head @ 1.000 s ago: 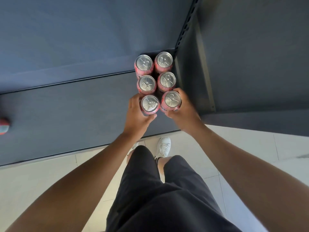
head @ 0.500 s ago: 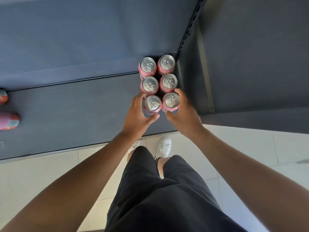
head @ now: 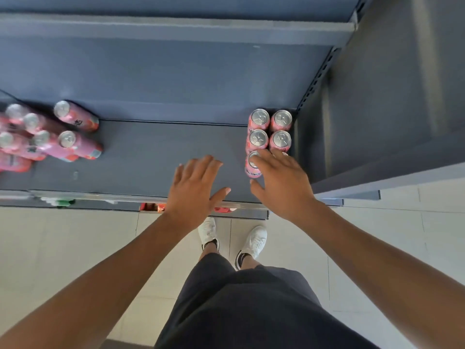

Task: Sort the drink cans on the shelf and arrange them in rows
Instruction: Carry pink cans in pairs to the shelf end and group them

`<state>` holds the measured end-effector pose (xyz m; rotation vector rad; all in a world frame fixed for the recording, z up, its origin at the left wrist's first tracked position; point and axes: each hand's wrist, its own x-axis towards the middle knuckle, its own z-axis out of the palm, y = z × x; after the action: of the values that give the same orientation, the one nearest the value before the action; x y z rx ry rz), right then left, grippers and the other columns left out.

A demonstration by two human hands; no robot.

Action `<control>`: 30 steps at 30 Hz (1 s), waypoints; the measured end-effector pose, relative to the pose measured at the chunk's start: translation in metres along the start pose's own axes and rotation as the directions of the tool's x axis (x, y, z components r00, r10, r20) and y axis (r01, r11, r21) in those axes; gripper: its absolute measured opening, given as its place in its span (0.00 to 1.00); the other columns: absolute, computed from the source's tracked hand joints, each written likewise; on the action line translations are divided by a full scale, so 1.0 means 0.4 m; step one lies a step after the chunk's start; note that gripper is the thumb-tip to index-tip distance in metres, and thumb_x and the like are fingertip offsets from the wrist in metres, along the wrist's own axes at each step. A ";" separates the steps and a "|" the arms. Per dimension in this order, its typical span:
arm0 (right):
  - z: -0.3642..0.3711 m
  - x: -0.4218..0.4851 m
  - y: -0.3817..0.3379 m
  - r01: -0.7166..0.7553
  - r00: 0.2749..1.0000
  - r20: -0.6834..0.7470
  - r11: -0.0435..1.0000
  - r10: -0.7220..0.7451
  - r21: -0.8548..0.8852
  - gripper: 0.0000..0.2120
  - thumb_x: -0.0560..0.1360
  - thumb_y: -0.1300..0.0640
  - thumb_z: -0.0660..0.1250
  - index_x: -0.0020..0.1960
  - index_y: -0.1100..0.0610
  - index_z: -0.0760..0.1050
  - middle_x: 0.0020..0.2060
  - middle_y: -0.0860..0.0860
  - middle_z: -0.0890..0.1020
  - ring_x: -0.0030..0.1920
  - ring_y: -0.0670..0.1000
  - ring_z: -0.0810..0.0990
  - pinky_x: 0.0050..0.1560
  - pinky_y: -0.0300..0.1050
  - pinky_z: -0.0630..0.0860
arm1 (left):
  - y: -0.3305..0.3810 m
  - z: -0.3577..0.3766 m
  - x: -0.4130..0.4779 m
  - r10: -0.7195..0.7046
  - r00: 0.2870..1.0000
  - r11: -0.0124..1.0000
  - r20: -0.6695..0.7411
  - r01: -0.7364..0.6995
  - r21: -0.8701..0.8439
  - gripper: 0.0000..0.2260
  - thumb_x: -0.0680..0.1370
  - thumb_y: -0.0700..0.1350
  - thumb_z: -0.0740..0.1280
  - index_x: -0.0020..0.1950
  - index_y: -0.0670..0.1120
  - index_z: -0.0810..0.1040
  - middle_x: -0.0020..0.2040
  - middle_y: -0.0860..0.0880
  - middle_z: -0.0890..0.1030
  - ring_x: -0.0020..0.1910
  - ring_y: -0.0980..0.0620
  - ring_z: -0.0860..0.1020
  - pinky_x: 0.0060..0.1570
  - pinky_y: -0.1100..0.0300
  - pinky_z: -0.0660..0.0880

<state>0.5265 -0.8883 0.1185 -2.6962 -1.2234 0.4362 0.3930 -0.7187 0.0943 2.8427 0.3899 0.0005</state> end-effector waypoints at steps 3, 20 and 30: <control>-0.023 0.001 -0.069 0.075 0.997 0.017 0.996 -0.075 -0.040 0.23 0.77 0.48 0.64 0.71 0.52 0.70 0.72 0.51 0.72 0.72 0.56 0.68 0.68 0.54 0.67 | -0.033 -0.047 -0.061 -0.048 0.999 0.997 -0.017 0.049 0.058 0.24 0.78 0.60 0.62 0.69 0.49 0.67 0.69 0.45 0.73 0.67 0.39 0.72 0.67 0.37 0.68; 0.044 0.049 -0.751 0.271 0.962 0.069 0.955 -0.264 -0.121 0.24 0.80 0.47 0.58 0.75 0.48 0.63 0.76 0.49 0.64 0.75 0.56 0.62 0.69 0.54 0.63 | -0.468 -0.260 -0.510 -0.347 0.920 0.917 -0.183 0.374 0.138 0.26 0.78 0.58 0.65 0.72 0.48 0.68 0.74 0.43 0.68 0.72 0.35 0.68 0.67 0.35 0.69; 0.112 0.093 -1.122 0.339 0.941 0.061 0.929 -0.334 -0.146 0.23 0.79 0.46 0.59 0.73 0.49 0.65 0.72 0.49 0.70 0.68 0.56 0.71 0.59 0.53 0.72 | -0.747 -0.336 -0.710 -0.436 0.878 0.864 -0.200 0.470 0.178 0.26 0.78 0.58 0.68 0.72 0.49 0.69 0.73 0.44 0.70 0.69 0.37 0.70 0.63 0.38 0.71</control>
<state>0.2165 -0.5648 0.1817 -2.5281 -1.7574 0.3536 0.0355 -0.4811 0.1545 2.8956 1.1573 0.0888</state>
